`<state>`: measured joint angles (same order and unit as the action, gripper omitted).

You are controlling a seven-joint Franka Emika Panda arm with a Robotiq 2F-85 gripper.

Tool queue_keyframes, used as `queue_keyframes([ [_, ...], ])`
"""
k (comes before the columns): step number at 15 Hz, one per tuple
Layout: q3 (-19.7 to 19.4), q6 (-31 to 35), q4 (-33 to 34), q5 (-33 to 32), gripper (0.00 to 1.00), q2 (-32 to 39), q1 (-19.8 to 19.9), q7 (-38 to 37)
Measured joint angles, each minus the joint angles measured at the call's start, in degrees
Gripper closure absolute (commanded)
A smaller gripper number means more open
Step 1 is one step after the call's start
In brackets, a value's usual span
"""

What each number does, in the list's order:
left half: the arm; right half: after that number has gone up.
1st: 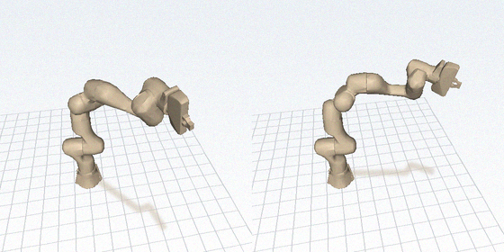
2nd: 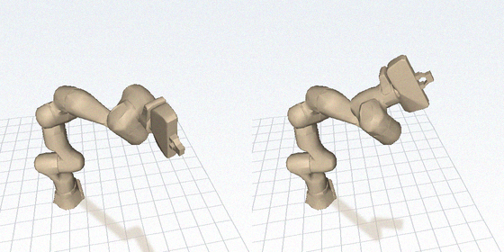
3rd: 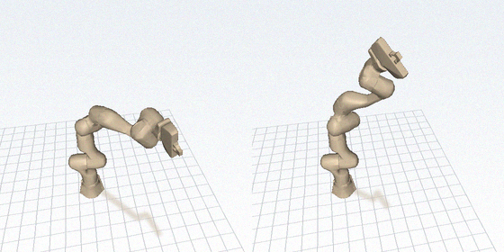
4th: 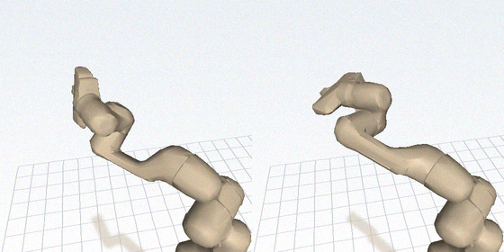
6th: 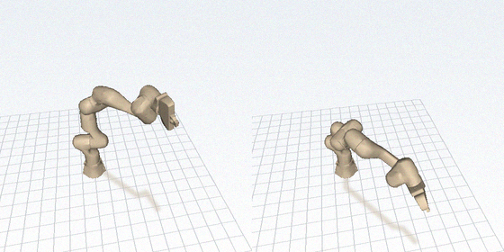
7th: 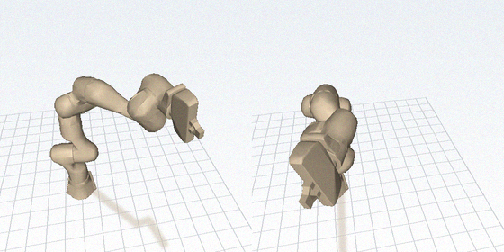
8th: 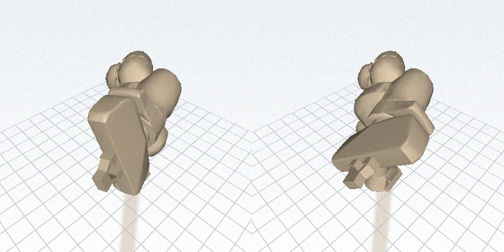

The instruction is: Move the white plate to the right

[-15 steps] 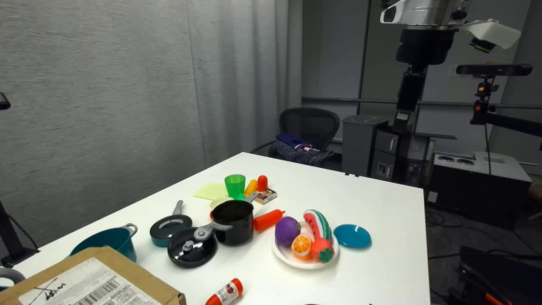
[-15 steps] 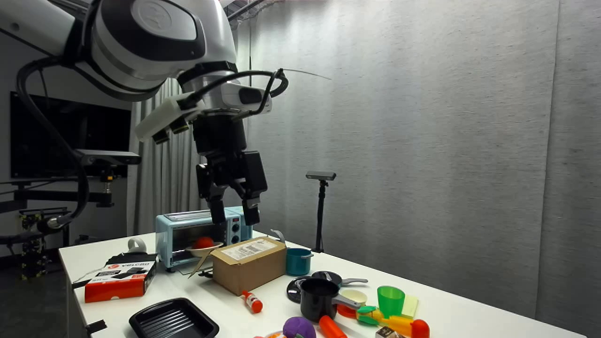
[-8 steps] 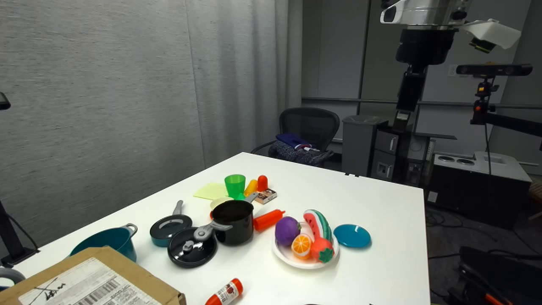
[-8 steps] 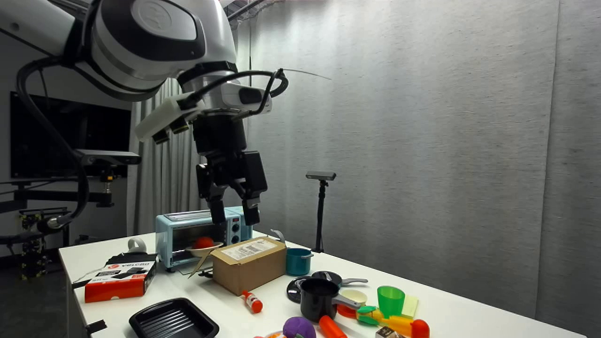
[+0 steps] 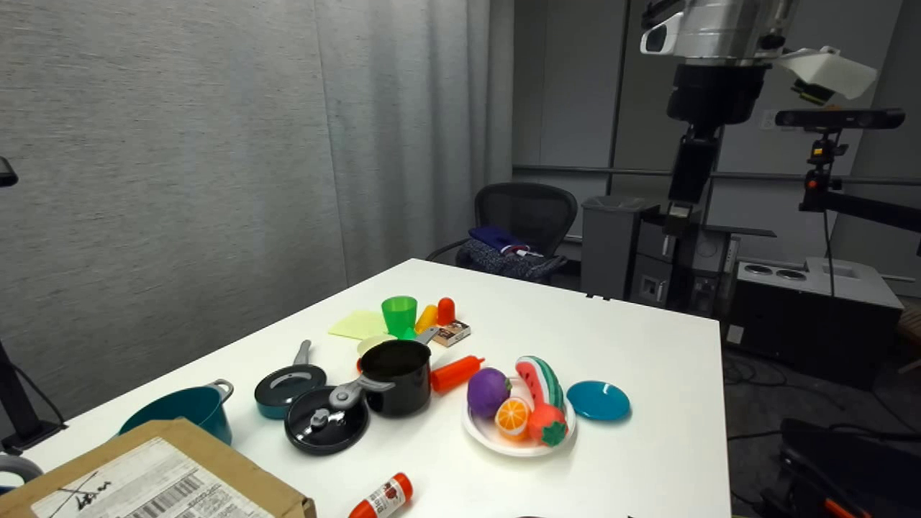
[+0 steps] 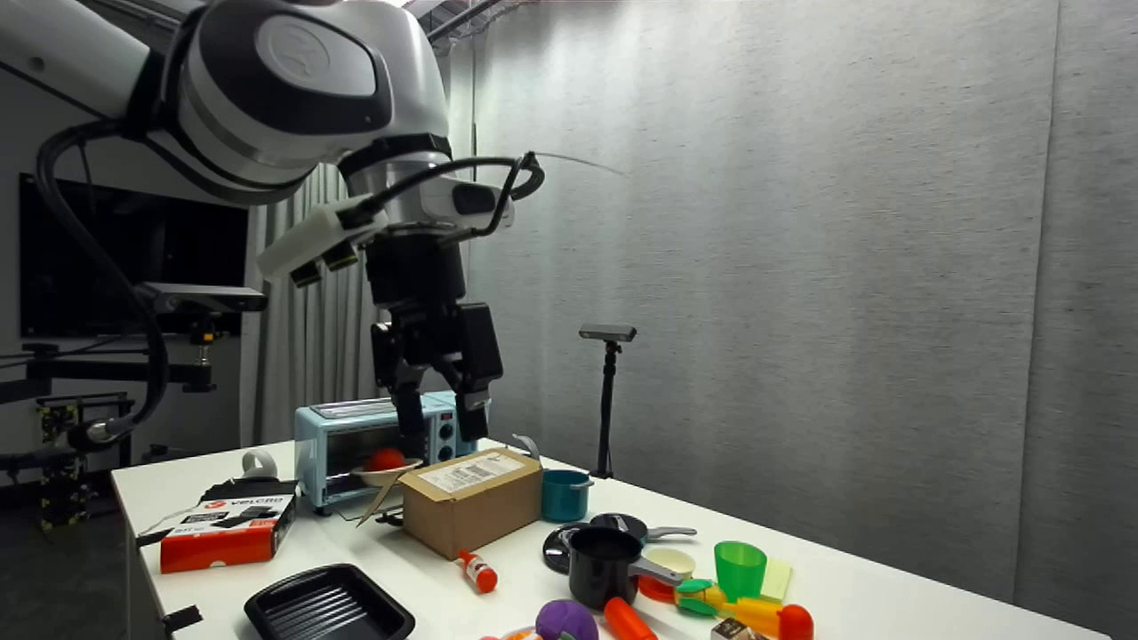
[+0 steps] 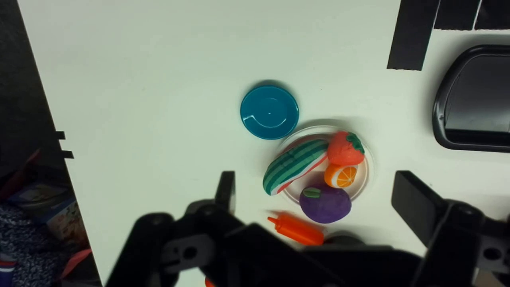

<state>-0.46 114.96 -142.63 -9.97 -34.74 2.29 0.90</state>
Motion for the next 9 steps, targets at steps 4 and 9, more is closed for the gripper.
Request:
queue_keyframes([
  [4,0.4,9.8,-2.7,5.7,0.00,7.2,-2.7,-0.2],
  [9,3.6,25.7,-3.0,11.7,0.00,20.5,-6.2,-3.6],
])
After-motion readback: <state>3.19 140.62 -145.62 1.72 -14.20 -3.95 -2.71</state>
